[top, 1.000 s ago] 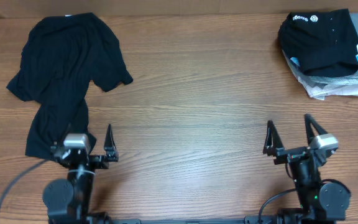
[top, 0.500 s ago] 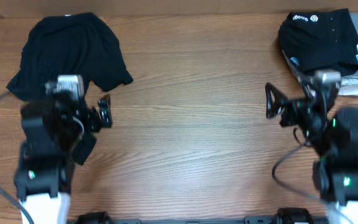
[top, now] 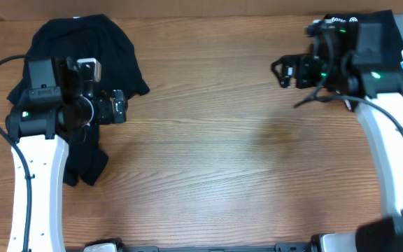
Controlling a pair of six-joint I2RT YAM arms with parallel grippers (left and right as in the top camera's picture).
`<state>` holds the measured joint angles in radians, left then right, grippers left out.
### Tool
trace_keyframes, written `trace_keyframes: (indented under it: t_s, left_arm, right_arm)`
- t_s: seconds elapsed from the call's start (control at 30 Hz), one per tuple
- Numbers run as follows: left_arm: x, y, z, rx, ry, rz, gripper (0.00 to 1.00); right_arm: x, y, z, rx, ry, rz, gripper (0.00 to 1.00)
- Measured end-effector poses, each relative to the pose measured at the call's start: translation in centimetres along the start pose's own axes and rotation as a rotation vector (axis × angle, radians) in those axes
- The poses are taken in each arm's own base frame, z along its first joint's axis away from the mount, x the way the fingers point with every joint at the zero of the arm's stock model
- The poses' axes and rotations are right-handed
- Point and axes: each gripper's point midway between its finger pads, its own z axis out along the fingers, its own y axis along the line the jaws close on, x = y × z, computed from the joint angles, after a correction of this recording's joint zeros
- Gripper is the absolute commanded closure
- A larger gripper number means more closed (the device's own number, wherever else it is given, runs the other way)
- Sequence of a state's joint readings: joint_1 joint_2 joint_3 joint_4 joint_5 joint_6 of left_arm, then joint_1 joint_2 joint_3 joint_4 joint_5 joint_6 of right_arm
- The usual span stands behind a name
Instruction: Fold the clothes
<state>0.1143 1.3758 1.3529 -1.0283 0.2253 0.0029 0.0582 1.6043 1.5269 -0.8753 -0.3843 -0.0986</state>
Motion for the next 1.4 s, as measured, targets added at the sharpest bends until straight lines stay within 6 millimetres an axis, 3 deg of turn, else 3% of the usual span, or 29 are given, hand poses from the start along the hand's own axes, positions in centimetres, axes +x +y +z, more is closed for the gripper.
trace_keyframes:
  t_s: [0.1,0.2,0.4,0.63,0.67,0.8,1.07,1.4]
  left_arm:
    - [0.8,0.5,0.6,0.000,0.046,-0.050,0.00]
    - [1.2,1.4,0.8,-0.009,0.067,-0.100,0.01]
    - [-0.8,2.0,2.7,-0.010,0.024,-0.104,0.04]
    - [-3.9,1.5,11.4,0.032,0.011,-0.052,0.02]
    - [-4.3,1.6,13.4,0.037,0.007,-0.044,0.02]
    - [-5.7,1.2,16.7,0.050,-0.042,-0.013,0.01]
    - [-5.5,-0.4,21.5,0.071,-0.045,0.036,0.06]
    - [-6.2,0.9,23.9,0.015,-0.087,0.027,0.25]
  right_arm:
    - [1.1,1.0,2.7,-0.032,0.065,-0.044,0.00]
    - [1.0,2.0,4.5,-0.063,0.067,-0.085,0.00]
    - [0.1,3.1,4.6,-0.121,0.031,-0.112,0.04]
    - [-0.1,3.7,4.6,-0.151,0.022,-0.111,0.15]
    - [0.0,3.7,4.6,-0.153,0.024,-0.110,0.16]
    - [0.3,3.9,5.0,-0.160,0.039,-0.090,0.17]
    - [0.8,3.8,5.3,-0.161,0.063,-0.062,0.19]
    - [0.6,3.6,5.3,-0.153,0.058,-0.057,0.20]
